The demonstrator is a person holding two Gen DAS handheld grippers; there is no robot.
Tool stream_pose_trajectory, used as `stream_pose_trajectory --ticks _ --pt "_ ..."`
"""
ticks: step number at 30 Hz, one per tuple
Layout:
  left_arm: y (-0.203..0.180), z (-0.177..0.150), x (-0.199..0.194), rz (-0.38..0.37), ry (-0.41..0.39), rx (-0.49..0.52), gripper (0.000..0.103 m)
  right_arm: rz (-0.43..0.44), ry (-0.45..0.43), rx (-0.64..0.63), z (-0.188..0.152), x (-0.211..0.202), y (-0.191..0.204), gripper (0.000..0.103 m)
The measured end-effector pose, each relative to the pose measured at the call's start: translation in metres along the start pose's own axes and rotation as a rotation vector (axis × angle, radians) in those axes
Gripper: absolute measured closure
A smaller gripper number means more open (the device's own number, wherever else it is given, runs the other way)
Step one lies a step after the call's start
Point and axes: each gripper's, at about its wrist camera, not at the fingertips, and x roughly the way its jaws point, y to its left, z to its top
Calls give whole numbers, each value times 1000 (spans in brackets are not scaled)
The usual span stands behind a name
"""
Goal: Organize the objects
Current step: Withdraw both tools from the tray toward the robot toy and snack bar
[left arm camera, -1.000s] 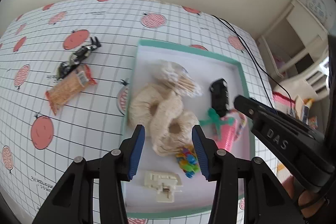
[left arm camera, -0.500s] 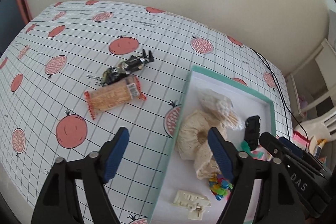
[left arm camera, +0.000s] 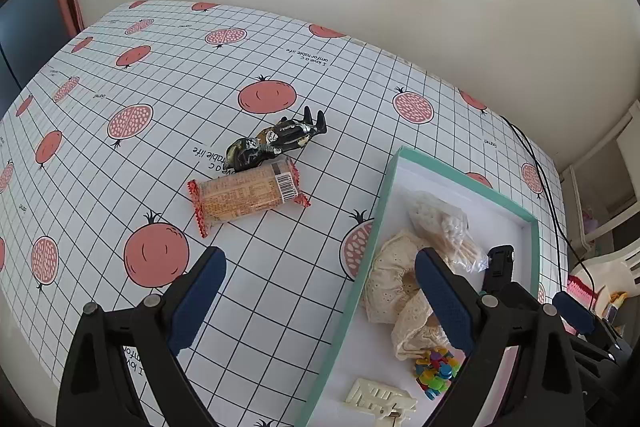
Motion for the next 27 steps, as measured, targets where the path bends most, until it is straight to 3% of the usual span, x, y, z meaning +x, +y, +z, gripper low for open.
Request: stream_pose_trajectory --ticks 13,27 --pt "-1 7 -3 -18 -9 -12 7 4 -35 13 2 -11 -1 4" --pt "-1 41 13 -37 -9 -14 7 16 -59 53 9 -9 -1 4"
